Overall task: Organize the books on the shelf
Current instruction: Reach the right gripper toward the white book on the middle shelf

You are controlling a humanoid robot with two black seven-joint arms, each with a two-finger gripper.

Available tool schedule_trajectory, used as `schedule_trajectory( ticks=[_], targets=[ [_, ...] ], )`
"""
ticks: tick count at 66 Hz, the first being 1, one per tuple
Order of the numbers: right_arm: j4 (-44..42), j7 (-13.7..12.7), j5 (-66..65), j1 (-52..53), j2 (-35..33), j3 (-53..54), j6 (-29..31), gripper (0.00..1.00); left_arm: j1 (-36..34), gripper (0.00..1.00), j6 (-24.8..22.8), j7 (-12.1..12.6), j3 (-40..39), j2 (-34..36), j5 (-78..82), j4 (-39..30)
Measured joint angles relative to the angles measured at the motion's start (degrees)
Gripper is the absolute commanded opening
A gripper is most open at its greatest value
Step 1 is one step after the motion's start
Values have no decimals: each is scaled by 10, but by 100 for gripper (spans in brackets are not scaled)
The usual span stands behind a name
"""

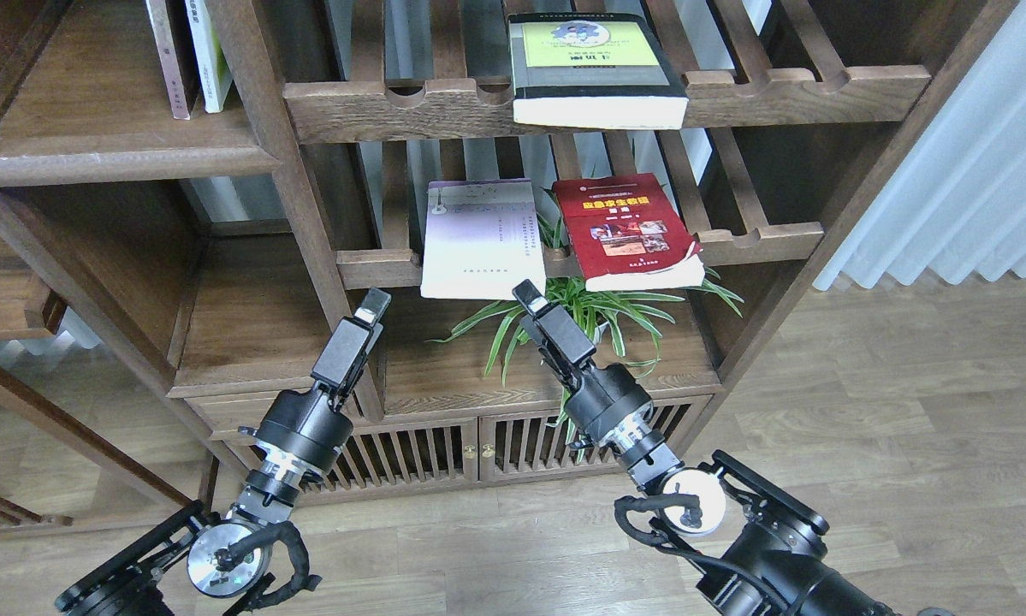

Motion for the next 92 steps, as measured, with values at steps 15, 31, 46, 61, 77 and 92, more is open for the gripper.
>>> schedule_trajectory(
  ticks=[15,31,46,61,77,92],
  targets=[
    [0,0,6,-2,0,-14,0,99,-2,100,0,-1,-12,1,0,-3],
    [-1,0,35,-3,0,-40,-1,99,5,100,0,-5,-23,4,0,-3],
    [7,0,72,12,0,-84,-50,98,20,100,0,-6,-31,6,1,-1],
    [7,0,117,69,0,-98,-131,98,26,100,0,-6,-35,4,1,2],
    [2,-3,134,102,0,-100,-161,96,26,100,0,-6,-35,3,1,4],
    [-15,-3,169,121,0,-100,-209,97,26,100,0,-7,-35,4,1,4]
  ],
)
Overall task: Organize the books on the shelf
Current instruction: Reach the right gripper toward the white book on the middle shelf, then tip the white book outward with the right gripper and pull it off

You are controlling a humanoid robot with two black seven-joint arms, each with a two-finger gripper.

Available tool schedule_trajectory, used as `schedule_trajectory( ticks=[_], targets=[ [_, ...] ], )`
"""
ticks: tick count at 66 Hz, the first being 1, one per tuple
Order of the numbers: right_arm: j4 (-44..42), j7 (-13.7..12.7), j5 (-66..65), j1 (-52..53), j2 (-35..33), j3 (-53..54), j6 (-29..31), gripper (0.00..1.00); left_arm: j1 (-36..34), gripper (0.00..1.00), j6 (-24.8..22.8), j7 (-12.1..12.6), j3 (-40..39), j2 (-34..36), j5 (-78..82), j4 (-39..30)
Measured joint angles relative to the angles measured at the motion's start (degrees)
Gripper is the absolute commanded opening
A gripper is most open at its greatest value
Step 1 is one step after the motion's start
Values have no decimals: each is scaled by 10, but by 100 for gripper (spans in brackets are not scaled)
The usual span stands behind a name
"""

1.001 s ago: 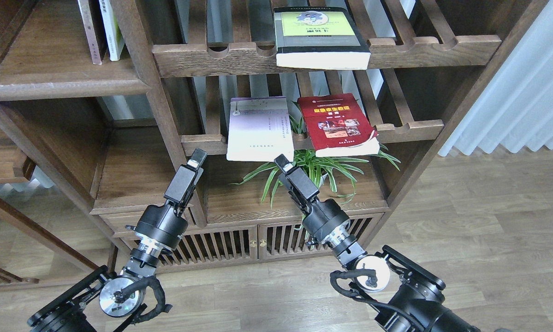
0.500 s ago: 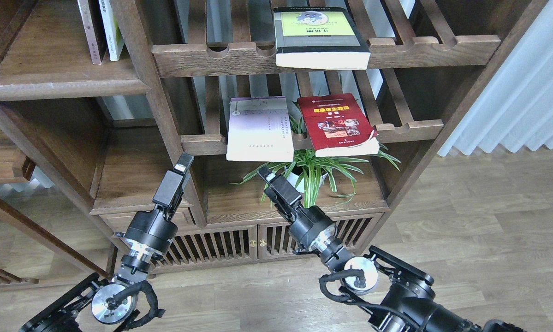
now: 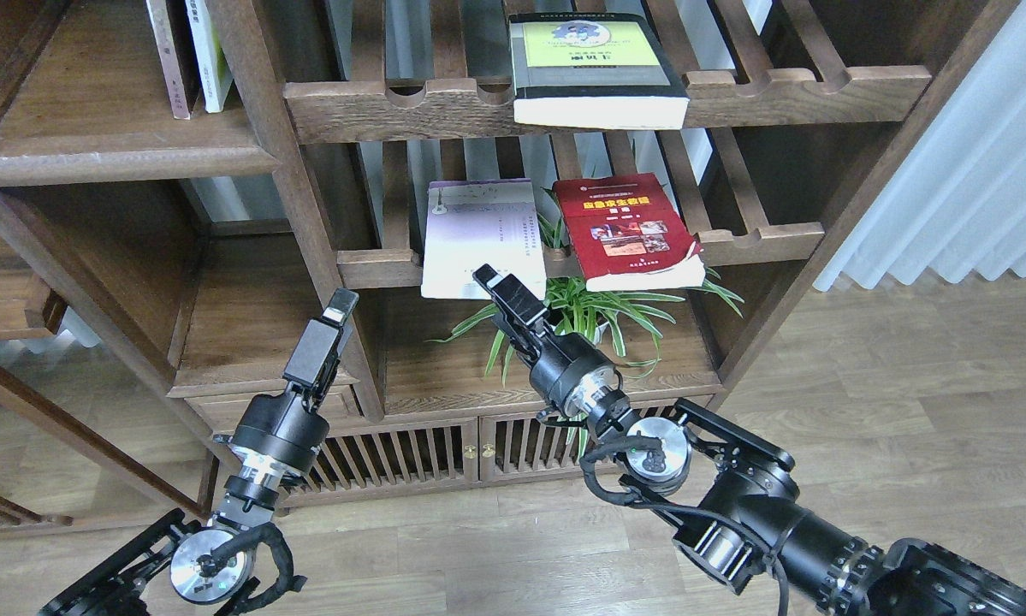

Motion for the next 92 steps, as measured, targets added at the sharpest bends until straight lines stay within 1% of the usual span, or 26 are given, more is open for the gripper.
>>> schedule_trajectory(
  ticks=[8,20,30,52,57,60,61,66,78,86,92],
  targets=[
    [-12,-1,22,15,0,1,-14,96,0,100,0,2,1,0,0,0],
    [-19,-3,44,32,0,3,-17,96,0,100,0,2,2,0,0,0],
    [-22,-5,49,35,0,3,-28,94,0,100,0,3,2,-3,0,2],
    [-26,-6,84,41,0,1,-50,93,1,100,0,-1,2,-7,0,7],
    [-25,-10,84,41,0,1,-53,89,1,100,0,-2,2,-7,0,10],
    [-25,-12,84,42,0,1,-54,86,1,100,0,-2,2,-7,0,11],
    [-25,-13,84,42,0,1,-54,83,1,100,0,-2,2,-7,0,11],
    [-25,-17,84,44,0,1,-55,75,1,100,0,-2,2,-7,0,12],
    [-25,-19,85,49,0,1,-55,70,1,100,0,-2,2,-10,0,14],
    [-25,-19,85,52,0,1,-55,61,2,100,0,-2,2,-10,0,15],
    [-25,-19,85,54,0,1,-55,57,2,100,0,-2,4,-10,0,17]
  ],
)
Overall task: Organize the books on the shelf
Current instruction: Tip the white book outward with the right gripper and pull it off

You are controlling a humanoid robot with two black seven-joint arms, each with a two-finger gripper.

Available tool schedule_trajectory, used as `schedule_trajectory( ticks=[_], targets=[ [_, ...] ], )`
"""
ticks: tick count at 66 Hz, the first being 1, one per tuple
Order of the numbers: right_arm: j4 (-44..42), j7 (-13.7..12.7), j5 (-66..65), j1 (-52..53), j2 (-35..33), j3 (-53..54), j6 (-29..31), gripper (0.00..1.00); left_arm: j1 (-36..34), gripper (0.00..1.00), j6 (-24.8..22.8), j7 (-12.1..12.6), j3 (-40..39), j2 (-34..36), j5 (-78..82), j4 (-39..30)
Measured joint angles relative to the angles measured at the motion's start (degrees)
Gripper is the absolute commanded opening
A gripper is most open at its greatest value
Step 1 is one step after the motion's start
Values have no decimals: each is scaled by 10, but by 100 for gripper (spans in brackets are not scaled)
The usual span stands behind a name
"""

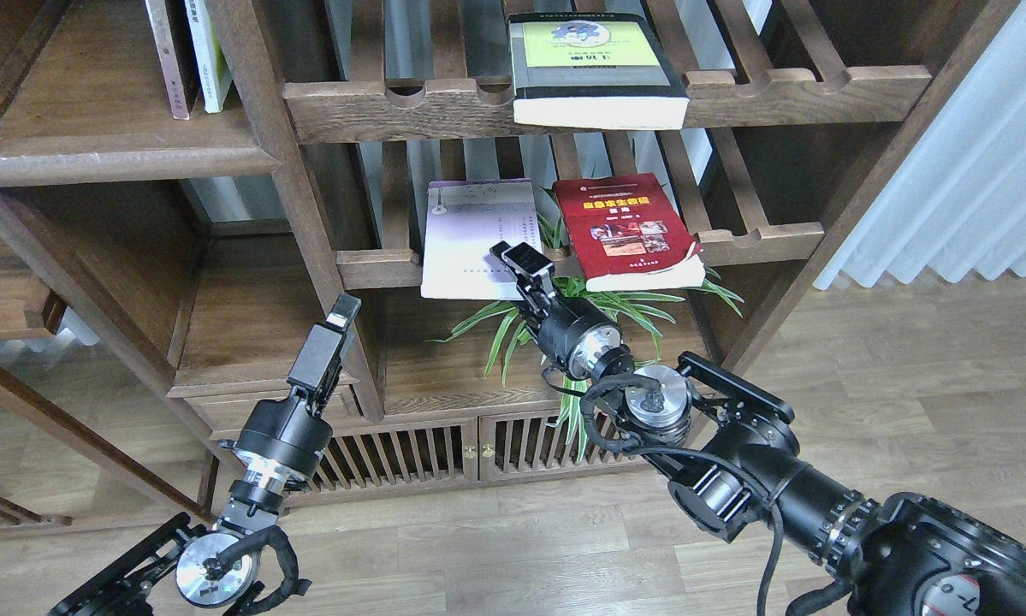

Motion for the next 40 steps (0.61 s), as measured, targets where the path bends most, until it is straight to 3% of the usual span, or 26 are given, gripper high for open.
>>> schedule_trajectory(
  ticks=[8,23,40],
  targets=[
    [-7,0,1,2,0,1,0,55,0,100,0,0,1,-6,0,5],
    [-14,0,3,3,0,2,0,41,0,100,0,0,1,-7,0,8],
    [-21,0,16,4,0,4,6,14,3,100,0,-1,1,-8,0,11]
  ],
)
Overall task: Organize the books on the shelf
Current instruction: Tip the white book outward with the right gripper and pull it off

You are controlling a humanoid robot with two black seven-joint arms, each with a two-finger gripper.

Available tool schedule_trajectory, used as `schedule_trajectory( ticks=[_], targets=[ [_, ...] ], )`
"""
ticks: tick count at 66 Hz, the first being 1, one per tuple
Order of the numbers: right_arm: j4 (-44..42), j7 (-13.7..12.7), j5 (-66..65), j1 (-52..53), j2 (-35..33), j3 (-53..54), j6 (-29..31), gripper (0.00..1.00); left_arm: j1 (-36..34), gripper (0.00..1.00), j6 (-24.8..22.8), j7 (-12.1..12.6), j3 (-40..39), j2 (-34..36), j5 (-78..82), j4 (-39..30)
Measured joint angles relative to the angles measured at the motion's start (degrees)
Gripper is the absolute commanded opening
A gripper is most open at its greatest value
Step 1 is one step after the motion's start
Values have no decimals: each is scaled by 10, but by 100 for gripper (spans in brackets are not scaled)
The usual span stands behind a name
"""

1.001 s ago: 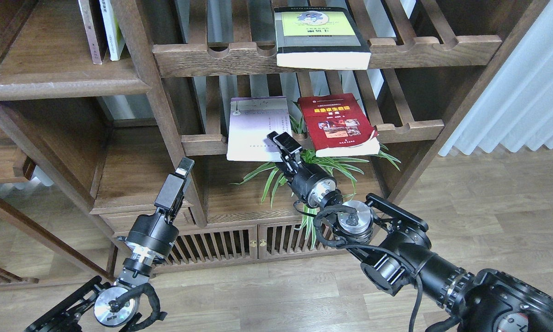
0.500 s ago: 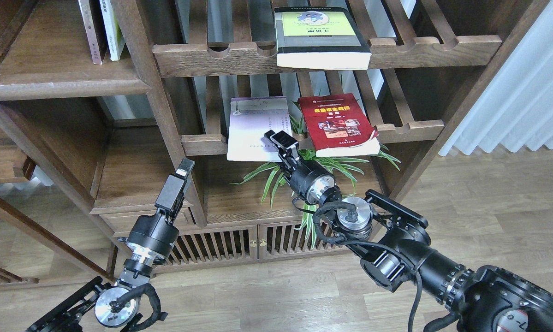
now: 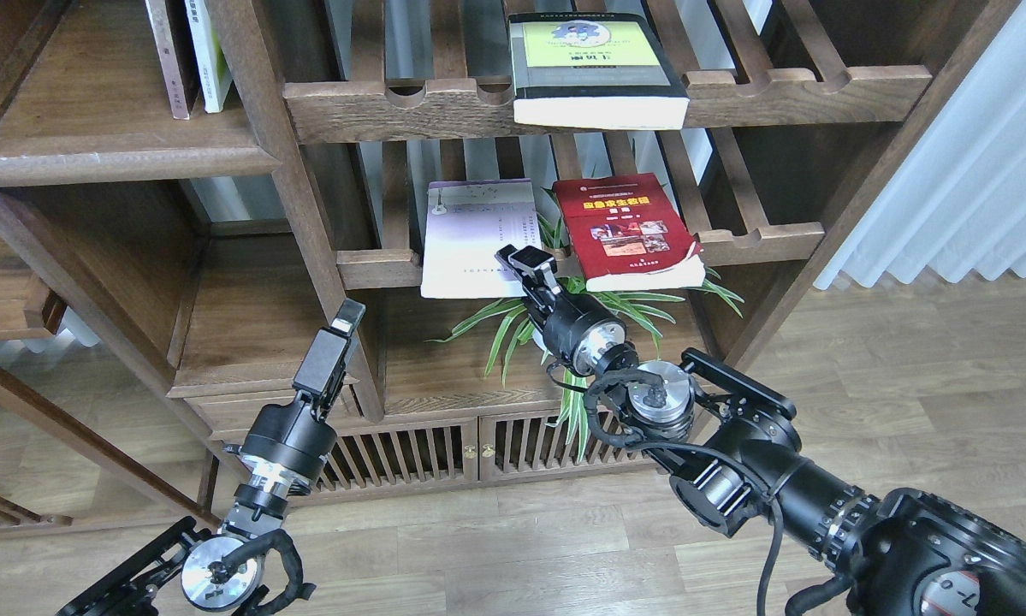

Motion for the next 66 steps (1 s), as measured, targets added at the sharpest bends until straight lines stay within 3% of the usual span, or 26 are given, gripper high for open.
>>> schedule_trajectory(
  ticks=[10,35,66],
  targets=[
    [-2,0,12,0,0,2,12,5,3,100,0,0,0,0,-3,6],
    [17,0,15,-29,0,47,60,5,22,100,0,-2,-5,2,-4,21],
    [172,-3,5,-129,0,86,97,5,32,99,0,9,3,22,-50,-17]
  ],
)
